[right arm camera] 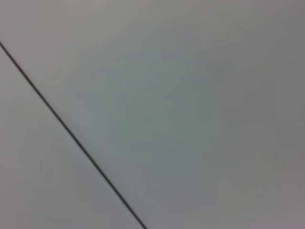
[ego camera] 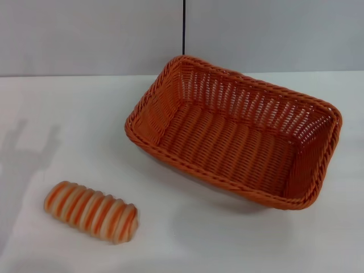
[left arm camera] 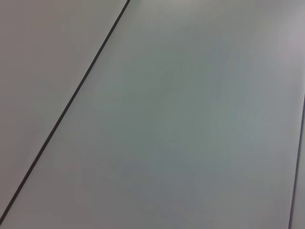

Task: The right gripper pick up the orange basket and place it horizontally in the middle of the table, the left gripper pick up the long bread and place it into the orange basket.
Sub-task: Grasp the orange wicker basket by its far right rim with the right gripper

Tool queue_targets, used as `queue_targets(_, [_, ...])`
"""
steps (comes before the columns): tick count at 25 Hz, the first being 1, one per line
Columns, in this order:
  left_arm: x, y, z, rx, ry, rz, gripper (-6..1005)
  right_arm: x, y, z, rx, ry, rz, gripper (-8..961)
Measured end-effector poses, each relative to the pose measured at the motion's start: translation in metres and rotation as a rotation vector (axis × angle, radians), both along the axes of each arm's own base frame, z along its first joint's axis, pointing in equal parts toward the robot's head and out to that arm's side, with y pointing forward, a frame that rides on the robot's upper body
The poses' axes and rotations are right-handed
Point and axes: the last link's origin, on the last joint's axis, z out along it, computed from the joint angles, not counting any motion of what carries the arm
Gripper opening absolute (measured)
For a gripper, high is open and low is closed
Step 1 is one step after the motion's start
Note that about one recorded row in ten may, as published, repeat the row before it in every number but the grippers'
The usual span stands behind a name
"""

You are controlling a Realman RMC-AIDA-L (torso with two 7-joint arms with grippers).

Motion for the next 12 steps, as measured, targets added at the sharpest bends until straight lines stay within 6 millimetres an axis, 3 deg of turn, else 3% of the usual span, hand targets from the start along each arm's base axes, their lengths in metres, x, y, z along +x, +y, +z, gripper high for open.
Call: queue_targets(12, [-0.001,0.001,0.003,-0.010,-0.006,-0.007,822,-0.013,0.006,0.003,-0.050,-0.042,0.096,548])
